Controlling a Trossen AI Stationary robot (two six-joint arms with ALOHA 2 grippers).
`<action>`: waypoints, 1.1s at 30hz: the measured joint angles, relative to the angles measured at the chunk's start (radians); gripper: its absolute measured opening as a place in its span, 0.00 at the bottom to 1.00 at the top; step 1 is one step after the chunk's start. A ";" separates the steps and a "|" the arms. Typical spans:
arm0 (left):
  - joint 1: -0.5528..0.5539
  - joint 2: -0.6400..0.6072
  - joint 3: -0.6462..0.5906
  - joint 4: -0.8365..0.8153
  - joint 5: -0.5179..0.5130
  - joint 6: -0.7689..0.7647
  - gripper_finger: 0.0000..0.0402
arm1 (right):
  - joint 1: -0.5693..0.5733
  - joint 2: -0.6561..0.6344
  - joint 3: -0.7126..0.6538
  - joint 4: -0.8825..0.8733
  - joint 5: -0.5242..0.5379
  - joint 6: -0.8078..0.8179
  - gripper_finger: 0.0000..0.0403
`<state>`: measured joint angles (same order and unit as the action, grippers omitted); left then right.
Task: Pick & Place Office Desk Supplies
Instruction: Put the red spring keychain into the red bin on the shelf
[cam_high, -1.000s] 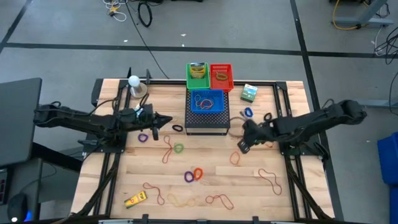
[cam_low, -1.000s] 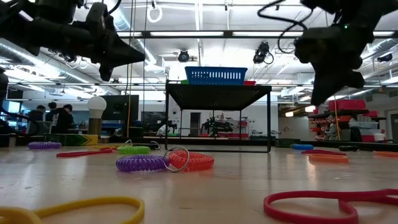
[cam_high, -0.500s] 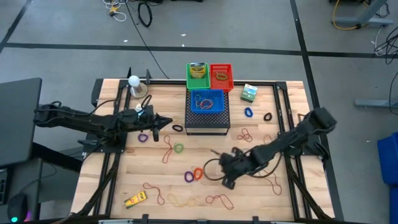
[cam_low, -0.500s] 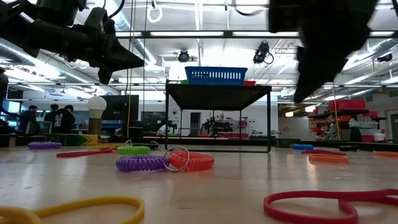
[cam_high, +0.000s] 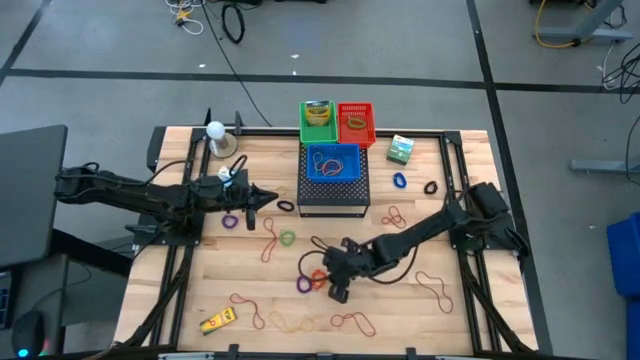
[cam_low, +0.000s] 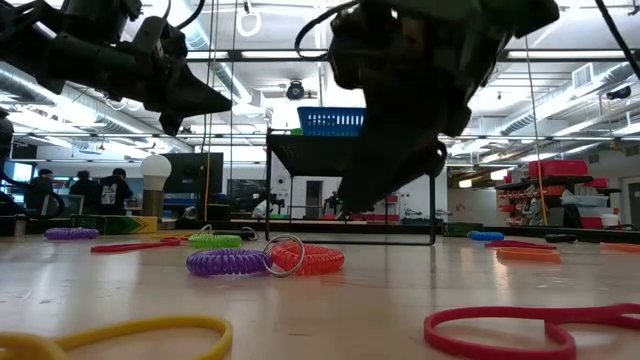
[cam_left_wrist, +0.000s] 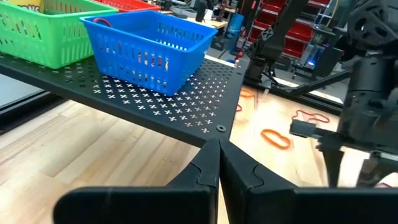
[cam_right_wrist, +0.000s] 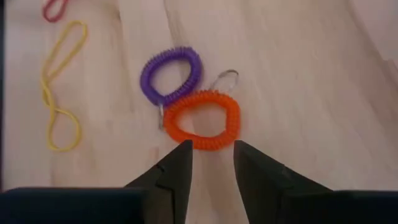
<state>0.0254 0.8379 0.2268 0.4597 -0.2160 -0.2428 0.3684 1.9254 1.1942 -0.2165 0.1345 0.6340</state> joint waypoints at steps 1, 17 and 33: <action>0.000 0.000 0.000 -0.001 0.000 0.000 0.02 | -0.006 0.007 0.000 0.004 0.000 -0.009 0.31; 0.000 0.000 0.000 -0.050 0.008 -0.045 0.02 | -0.058 0.114 0.002 0.109 -0.061 -0.100 0.25; 0.003 0.000 0.000 -0.065 -0.043 -0.070 0.03 | -0.082 -0.092 -0.002 -0.123 -0.082 -0.096 0.03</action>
<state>0.0280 0.8379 0.2272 0.3944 -0.2591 -0.3125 0.2867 1.8331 1.1927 -0.3399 0.0525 0.5379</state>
